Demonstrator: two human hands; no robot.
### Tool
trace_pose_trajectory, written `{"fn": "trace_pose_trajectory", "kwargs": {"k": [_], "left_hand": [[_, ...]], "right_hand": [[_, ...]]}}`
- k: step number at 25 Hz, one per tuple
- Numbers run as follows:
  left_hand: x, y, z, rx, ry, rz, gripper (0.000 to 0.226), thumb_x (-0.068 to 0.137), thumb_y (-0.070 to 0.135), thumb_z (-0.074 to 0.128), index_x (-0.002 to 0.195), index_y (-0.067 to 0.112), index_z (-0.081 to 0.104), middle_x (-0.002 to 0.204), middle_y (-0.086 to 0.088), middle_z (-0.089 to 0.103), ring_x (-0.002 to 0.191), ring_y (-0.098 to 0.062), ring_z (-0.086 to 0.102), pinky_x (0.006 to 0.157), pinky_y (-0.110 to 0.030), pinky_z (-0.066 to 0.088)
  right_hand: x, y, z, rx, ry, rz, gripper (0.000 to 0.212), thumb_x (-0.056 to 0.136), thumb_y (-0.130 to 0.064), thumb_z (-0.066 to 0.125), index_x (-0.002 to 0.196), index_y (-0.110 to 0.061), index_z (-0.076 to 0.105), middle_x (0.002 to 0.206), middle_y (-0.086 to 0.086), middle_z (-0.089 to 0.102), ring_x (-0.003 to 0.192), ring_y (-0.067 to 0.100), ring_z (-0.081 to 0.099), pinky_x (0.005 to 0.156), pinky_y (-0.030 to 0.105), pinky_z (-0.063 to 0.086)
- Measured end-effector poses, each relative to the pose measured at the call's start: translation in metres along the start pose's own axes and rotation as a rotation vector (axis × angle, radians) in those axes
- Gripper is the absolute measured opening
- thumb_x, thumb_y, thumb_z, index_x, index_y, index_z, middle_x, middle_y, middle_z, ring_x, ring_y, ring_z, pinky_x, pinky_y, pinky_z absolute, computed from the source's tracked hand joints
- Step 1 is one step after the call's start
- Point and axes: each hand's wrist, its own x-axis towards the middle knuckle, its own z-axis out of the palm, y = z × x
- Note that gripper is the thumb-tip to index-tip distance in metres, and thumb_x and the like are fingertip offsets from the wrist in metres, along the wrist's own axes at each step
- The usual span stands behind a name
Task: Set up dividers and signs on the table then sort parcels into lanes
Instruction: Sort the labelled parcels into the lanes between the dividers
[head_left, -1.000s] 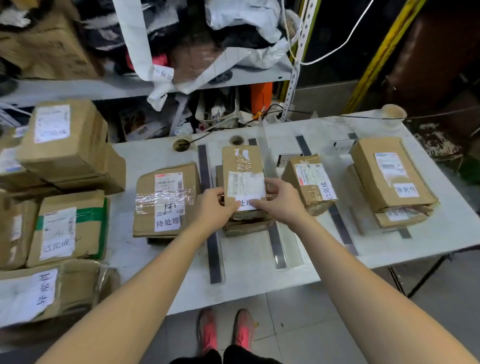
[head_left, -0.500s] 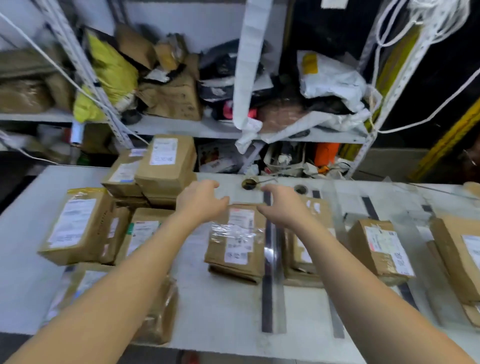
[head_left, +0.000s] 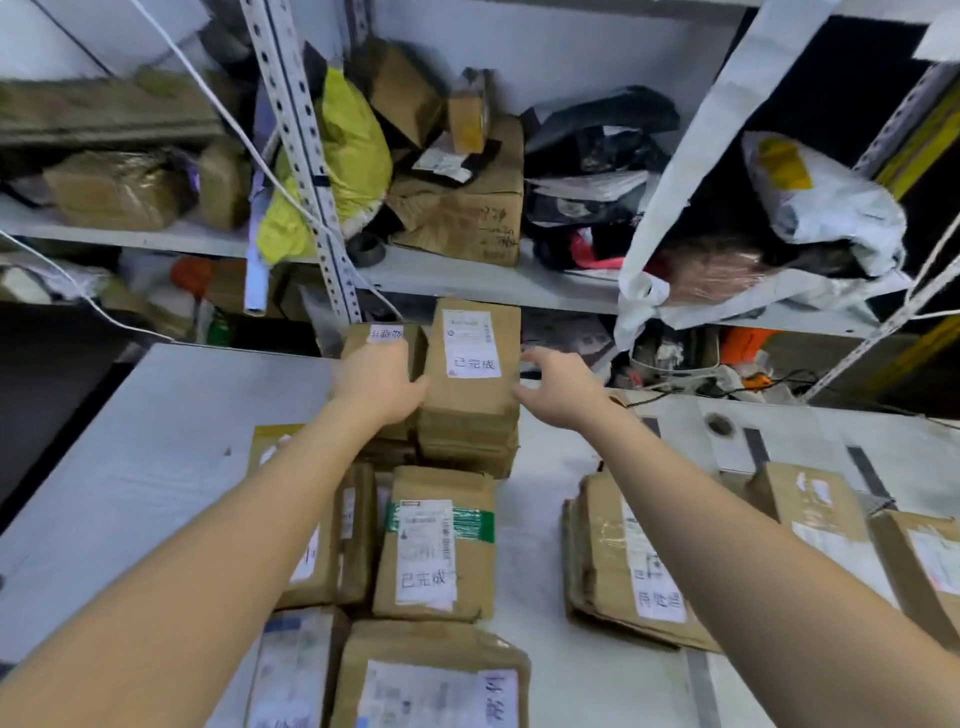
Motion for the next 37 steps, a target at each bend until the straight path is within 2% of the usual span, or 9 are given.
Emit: {"fn": "trace_pose_trajectory", "kwargs": {"k": [2, 5, 10, 17, 22, 27, 31, 35, 37], "left_hand": [[0.011, -0.005, 0.018, -0.146, -0.052, 0.048, 0.049, 0.097, 0.05, 0.055, 0.128, 0.012, 0.06, 0.126, -0.014, 0.066, 0.112, -0.032, 0.062, 0.083, -0.038, 0.051], [0.019, -0.001, 0.037, -0.449, -0.131, 0.063, 0.056, 0.099, 0.051, 0.055, 0.137, 0.011, 0.057, 0.136, -0.012, 0.06, 0.121, -0.028, 0.057, 0.095, -0.039, 0.047], [0.023, 0.01, 0.053, -0.748, -0.126, -0.027, 0.051, 0.094, 0.045, 0.066, 0.135, 0.014, 0.061, 0.125, -0.005, 0.067, 0.103, -0.018, 0.06, 0.081, -0.033, 0.051], [0.011, 0.038, 0.041, -0.777, -0.083, -0.093, 0.045, 0.094, 0.04, 0.067, 0.13, 0.014, 0.066, 0.119, -0.001, 0.07, 0.098, -0.017, 0.063, 0.08, -0.038, 0.057], [-0.03, 0.089, 0.02, -0.812, -0.004, -0.087, 0.043, 0.094, 0.042, 0.067, 0.129, 0.017, 0.067, 0.115, 0.005, 0.07, 0.093, -0.009, 0.063, 0.071, -0.031, 0.055], [-0.081, 0.206, -0.018, -0.869, 0.125, -0.025, 0.04, 0.093, 0.041, 0.069, 0.124, 0.016, 0.071, 0.117, 0.006, 0.073, 0.095, -0.008, 0.067, 0.073, -0.027, 0.055], [-0.122, 0.328, -0.035, -0.884, 0.165, 0.084, 0.032, 0.092, 0.045, 0.069, 0.111, 0.02, 0.076, 0.094, 0.016, 0.072, 0.083, -0.004, 0.066, 0.061, -0.024, 0.048], [-0.152, 0.452, -0.018, -0.967, 0.074, 0.2, 0.025, 0.093, 0.04, 0.07, 0.106, 0.019, 0.076, 0.093, 0.014, 0.072, 0.085, -0.008, 0.067, 0.073, -0.028, 0.054], [-0.165, 0.506, -0.001, -0.961, 0.005, 0.256, 0.024, 0.093, 0.037, 0.071, 0.097, 0.014, 0.075, 0.087, 0.008, 0.071, 0.075, -0.009, 0.062, 0.06, -0.019, 0.047]], "right_hand": [[0.014, -0.006, 0.018, 0.111, -0.029, 0.062, 0.071, 0.091, -0.034, 0.073, 0.153, -0.014, 0.043, 0.152, 0.007, 0.052, 0.137, 0.028, 0.05, 0.11, 0.041, 0.045], [0.024, -0.01, 0.038, 0.367, 0.005, 0.2, 0.089, 0.083, -0.044, 0.079, 0.157, -0.022, 0.035, 0.152, 0.0, 0.051, 0.136, 0.024, 0.05, 0.109, 0.046, 0.048], [0.027, -0.007, 0.042, 0.571, 0.088, 0.252, 0.065, 0.078, -0.028, 0.086, 0.137, -0.019, 0.061, 0.129, -0.003, 0.069, 0.117, 0.017, 0.063, 0.098, 0.043, 0.057], [0.009, 0.006, 0.034, 0.791, 0.145, 0.314, 0.05, 0.075, -0.007, 0.083, 0.122, -0.013, 0.07, 0.105, -0.006, 0.075, 0.101, 0.019, 0.072, 0.091, 0.042, 0.061], [-0.036, 0.045, -0.01, 0.925, 0.138, 0.211, 0.067, 0.074, -0.008, 0.087, 0.136, -0.009, 0.062, 0.125, 0.001, 0.072, 0.108, 0.015, 0.07, 0.096, 0.038, 0.059], [-0.109, 0.124, -0.097, 1.008, 0.199, 0.069, 0.068, 0.076, -0.003, 0.086, 0.138, -0.004, 0.06, 0.13, 0.005, 0.07, 0.106, 0.012, 0.07, 0.097, 0.035, 0.059], [-0.179, 0.215, -0.168, 1.027, 0.289, 0.039, 0.065, 0.078, 0.001, 0.084, 0.138, -0.002, 0.059, 0.127, 0.005, 0.071, 0.094, 0.005, 0.071, 0.092, 0.029, 0.059], [-0.246, 0.316, -0.216, 0.994, 0.403, 0.112, 0.062, 0.078, 0.003, 0.084, 0.135, -0.003, 0.061, 0.126, 0.005, 0.071, 0.093, 0.004, 0.07, 0.09, 0.025, 0.059], [-0.275, 0.366, -0.224, 0.989, 0.472, 0.199, 0.069, 0.076, 0.001, 0.085, 0.14, -0.003, 0.058, 0.134, 0.006, 0.067, 0.107, 0.01, 0.068, 0.097, 0.03, 0.057]]}}
